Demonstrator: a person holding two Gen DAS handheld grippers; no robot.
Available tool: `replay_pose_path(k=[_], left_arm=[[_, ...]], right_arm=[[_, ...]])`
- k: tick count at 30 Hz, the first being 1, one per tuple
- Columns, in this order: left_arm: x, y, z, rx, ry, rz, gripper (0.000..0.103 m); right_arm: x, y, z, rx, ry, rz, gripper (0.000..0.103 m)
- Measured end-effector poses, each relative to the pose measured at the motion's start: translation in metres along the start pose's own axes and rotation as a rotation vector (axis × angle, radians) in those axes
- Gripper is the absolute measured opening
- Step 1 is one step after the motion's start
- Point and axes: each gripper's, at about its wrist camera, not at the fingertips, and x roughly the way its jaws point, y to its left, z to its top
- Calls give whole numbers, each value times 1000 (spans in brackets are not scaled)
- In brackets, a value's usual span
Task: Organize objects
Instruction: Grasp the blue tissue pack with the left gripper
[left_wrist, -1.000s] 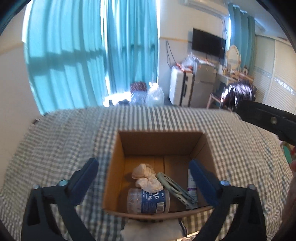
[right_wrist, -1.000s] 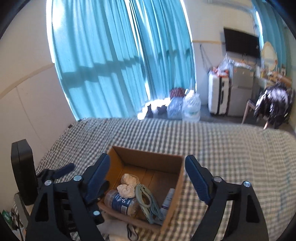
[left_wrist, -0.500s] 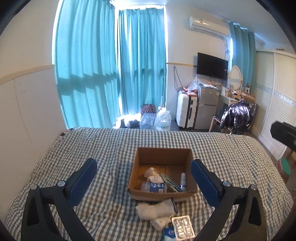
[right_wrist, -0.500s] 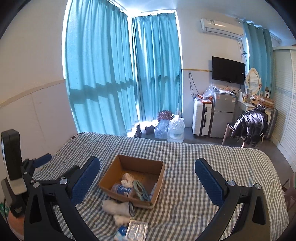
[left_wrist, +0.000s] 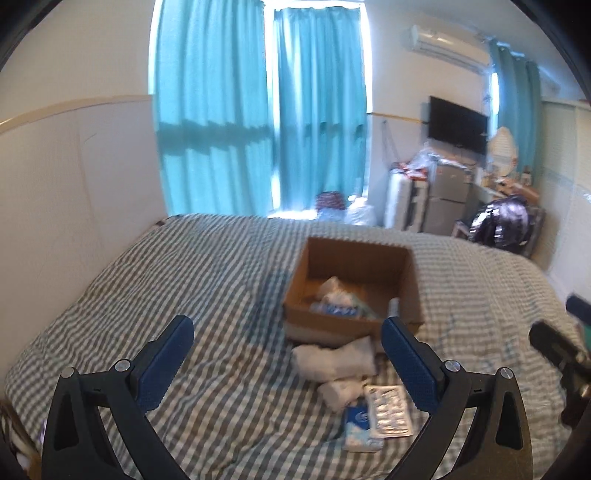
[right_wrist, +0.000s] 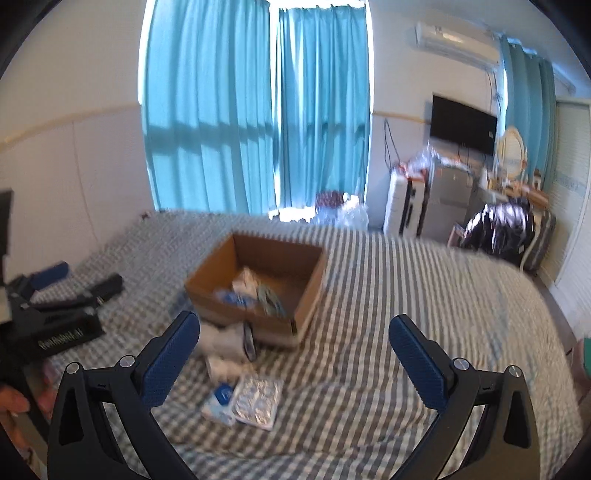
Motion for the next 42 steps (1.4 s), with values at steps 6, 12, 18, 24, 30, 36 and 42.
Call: replay_pose_path(k=[6, 12, 18, 24, 30, 36, 42], left_arm=[[51, -9, -66, -12, 113, 48, 103], [90, -24, -112, -1, 239, -12, 103], [97, -52, -143, 99, 292, -80, 103], [101, -75, -157, 194, 298, -148, 103], [122, -79, -163, 192, 371, -261, 97], [127, -78, -161, 163, 396, -374, 57], [115, -69, -155, 175, 396, -336, 54]], right_arm=[[68, -28, -53, 94, 139, 3, 103], [104, -34, -71, 147, 216, -23, 103], [130, -29, -87, 154, 300, -53, 103], [140, -24, -92, 150, 332, -83, 103], [146, -18, -96, 143, 353, -112, 103], [148, -17, -98, 140, 364, -130, 103], [146, -17, -99, 136, 367, -130, 103]])
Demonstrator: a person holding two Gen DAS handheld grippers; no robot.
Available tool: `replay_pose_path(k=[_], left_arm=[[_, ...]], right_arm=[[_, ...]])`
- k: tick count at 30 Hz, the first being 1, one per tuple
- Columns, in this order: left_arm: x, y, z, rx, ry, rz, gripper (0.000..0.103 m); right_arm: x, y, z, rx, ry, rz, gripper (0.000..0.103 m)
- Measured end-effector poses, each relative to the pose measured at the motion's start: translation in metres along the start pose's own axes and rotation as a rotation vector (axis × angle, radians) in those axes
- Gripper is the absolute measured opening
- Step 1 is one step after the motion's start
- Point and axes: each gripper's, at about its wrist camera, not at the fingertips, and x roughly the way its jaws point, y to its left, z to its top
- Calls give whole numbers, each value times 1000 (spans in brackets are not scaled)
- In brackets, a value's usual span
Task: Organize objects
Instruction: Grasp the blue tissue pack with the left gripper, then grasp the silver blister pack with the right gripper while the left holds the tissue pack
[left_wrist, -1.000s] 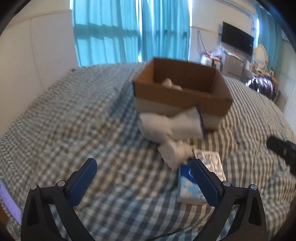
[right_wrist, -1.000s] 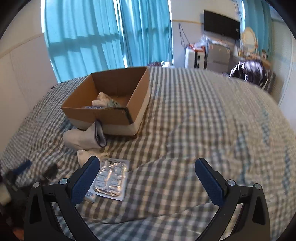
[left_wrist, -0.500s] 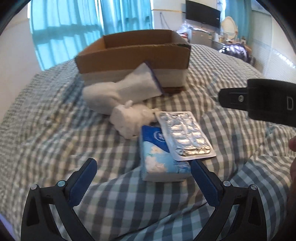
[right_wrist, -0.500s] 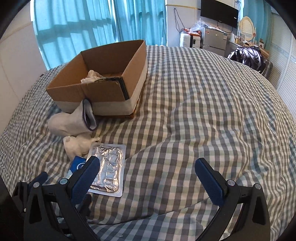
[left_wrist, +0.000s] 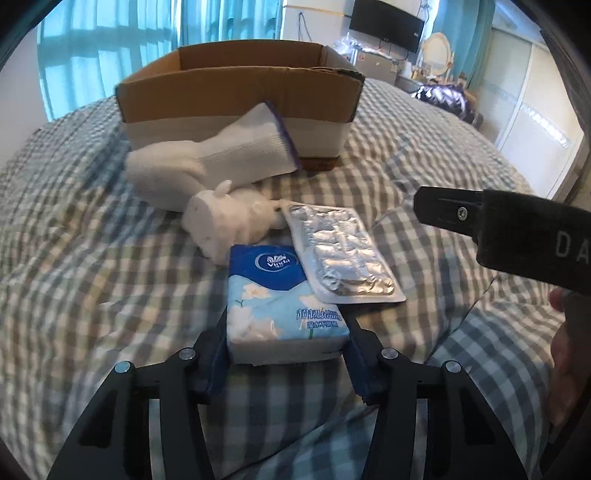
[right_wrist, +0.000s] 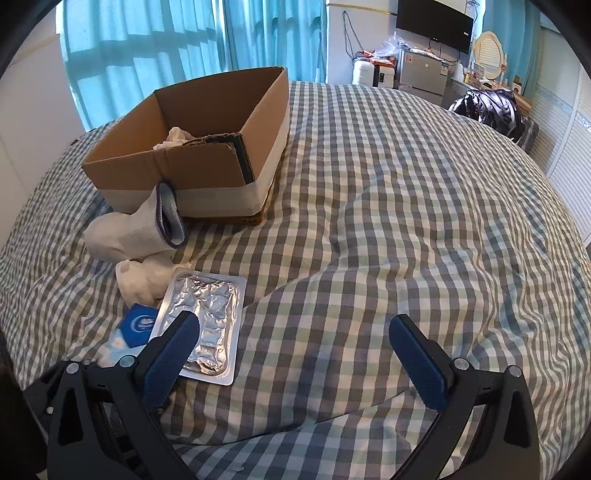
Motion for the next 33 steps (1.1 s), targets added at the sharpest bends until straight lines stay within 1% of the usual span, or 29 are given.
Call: replay_pose_path(k=[4, 8, 12, 15, 18, 22, 24, 25, 26, 27, 31, 33], left_arm=[[-14, 15, 0, -30, 0, 36, 54], [-31, 35, 5, -82, -48, 57, 54], [-43, 51, 11, -101, -96, 138, 54], [-42, 67, 12, -117, -94, 152, 54], [-32, 78, 11, -150, -68, 155, 54], [-27, 84, 10, -168, -56, 155, 54], [-23, 86, 10, -175, -51, 149, 54], [-22, 87, 10, -177, -49, 147, 54], [-22, 87, 9, -178, -46, 147, 54], [-20, 87, 9, -177, -43, 148, 54], [-18, 86, 8, -173, -35, 155, 54], [-18, 85, 7, -170, -31, 153, 54]], right_arm=[[1, 3, -2, -18, 0, -5, 103], [3, 13, -4, -44, 12, -4, 103], [9, 32, -5, -92, 30, 18, 103], [23, 46, -5, -105, 63, 46, 103], [39, 60, -4, -115, 106, 89, 101], [57, 74, -6, -148, 156, 95, 95], [65, 77, -9, -162, 182, 80, 95], [67, 78, -10, -164, 191, 81, 91], [68, 78, -11, -165, 198, 84, 83], [70, 78, -13, -166, 207, 83, 79], [63, 78, -17, -166, 189, 87, 71], [56, 76, -19, -161, 171, 97, 70]])
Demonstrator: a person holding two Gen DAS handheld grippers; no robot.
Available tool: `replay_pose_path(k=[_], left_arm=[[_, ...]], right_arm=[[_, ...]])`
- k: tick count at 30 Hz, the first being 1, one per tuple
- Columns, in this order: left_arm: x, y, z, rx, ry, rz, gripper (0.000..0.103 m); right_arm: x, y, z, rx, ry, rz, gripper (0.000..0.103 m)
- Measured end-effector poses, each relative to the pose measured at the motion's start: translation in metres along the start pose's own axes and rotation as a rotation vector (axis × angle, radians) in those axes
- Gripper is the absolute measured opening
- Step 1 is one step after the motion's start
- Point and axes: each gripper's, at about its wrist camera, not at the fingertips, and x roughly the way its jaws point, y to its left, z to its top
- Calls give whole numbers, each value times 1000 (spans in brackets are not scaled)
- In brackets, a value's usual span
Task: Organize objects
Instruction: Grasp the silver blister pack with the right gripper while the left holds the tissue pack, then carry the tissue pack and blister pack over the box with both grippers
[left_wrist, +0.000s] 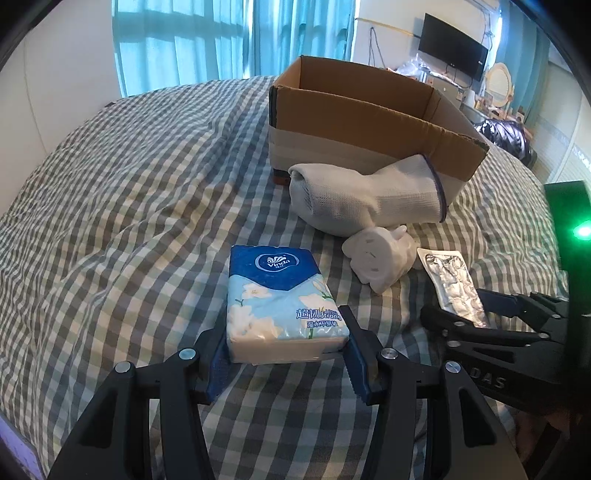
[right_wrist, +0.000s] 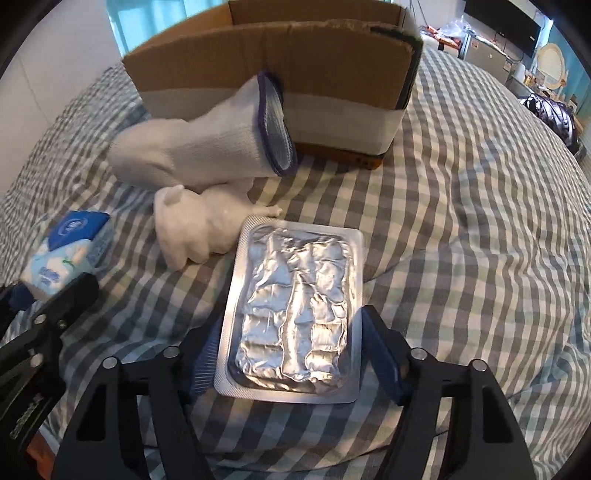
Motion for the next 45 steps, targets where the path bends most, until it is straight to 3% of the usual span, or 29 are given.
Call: replay_pose_path(k=[8, 13, 20, 28, 37, 45], left_arm=[[-17, -4, -4, -3, -8, -38, 54], [-45, -12, -9, 43, -48, -17, 54], [-81, -6, -17, 19, -69, -22, 54], [-125, -7, 6, 14, -146, -41, 54], [-153, -12, 74, 33, -253, -67, 54], [-160, -22, 153, 54, -370, -101, 54]], right_arm=[[-47, 5, -20, -37, -78, 1, 69], [-79, 8, -34, -78, -124, -12, 69], [-111, 13, -41, -65, -180, 19, 69], [-163, 16, -38, -85, -260, 24, 69], [-220, 9, 19, -94, -413, 58, 69], [-226, 3, 100, -101, -497, 72, 69]])
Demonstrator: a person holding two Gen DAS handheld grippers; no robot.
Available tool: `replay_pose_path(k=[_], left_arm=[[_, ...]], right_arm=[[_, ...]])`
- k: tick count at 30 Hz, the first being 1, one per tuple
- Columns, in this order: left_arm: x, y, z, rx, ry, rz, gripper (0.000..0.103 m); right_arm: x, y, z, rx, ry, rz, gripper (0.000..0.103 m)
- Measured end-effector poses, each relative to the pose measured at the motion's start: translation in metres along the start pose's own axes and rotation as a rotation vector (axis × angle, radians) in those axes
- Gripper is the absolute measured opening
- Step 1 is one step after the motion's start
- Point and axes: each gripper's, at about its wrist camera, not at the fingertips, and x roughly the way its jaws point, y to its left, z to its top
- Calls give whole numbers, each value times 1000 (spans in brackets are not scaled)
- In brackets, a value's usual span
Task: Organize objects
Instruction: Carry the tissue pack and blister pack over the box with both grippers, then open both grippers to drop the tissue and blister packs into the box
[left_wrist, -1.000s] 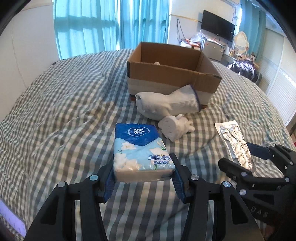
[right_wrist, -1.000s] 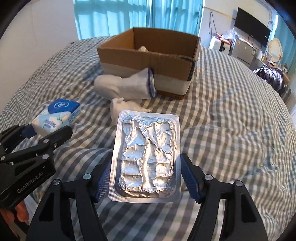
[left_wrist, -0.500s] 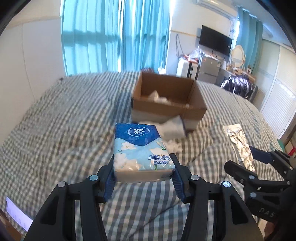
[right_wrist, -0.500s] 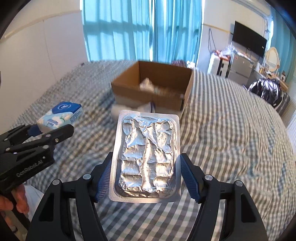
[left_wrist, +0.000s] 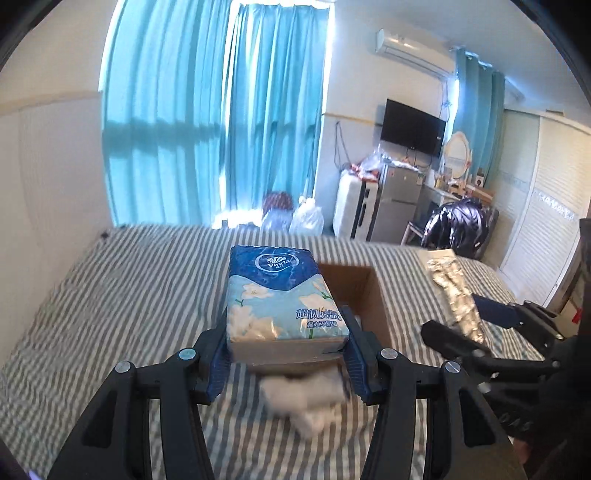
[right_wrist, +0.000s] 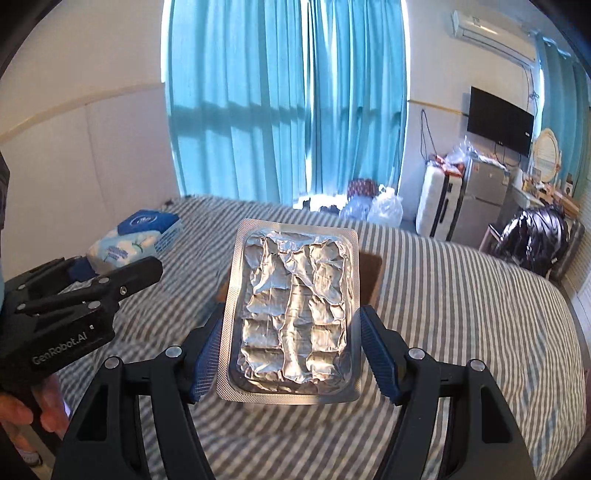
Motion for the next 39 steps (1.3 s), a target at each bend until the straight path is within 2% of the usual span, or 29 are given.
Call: replay_pose_path(k=[5, 11, 17, 24, 29, 30, 31, 32, 33, 34, 39], left_arm=[[36, -12, 29, 83, -34, 28, 54], [104, -14, 42, 93, -10, 13, 54], [173, -18, 26, 133, 52, 29, 54], [233, -9, -8, 82, 169, -18, 54], [243, -11, -25, 100, 209, -23, 58], [241, -13, -27, 103, 207, -27, 62], [238, -14, -28, 103, 204, -28, 72], [235, -14, -27, 101, 198, -26, 78], [228, -14, -26, 92, 181, -22, 87], [224, -14, -23, 85, 169, -21, 93], [193, -12, 0, 62, 128, -20, 94]], right_arm=[[43, -16, 34, -4, -11, -7, 69], [105, -38, 55, -14, 8, -22, 69], [169, -66, 56, 6, 53, -42, 69], [218, -86, 32, 42, 128, -15, 69], [226, -88, 17, 73, 131, 24, 70], [224, -89, 17, 81, 127, 25, 71], [222, -89, 17, 90, 118, 27, 78], [218, -90, 17, 101, 106, 22, 89], [214, -89, 18, 110, 93, 19, 92], [207, -91, 20, 119, 75, 13, 94], [162, -94, 37, 148, 20, -37, 103]])
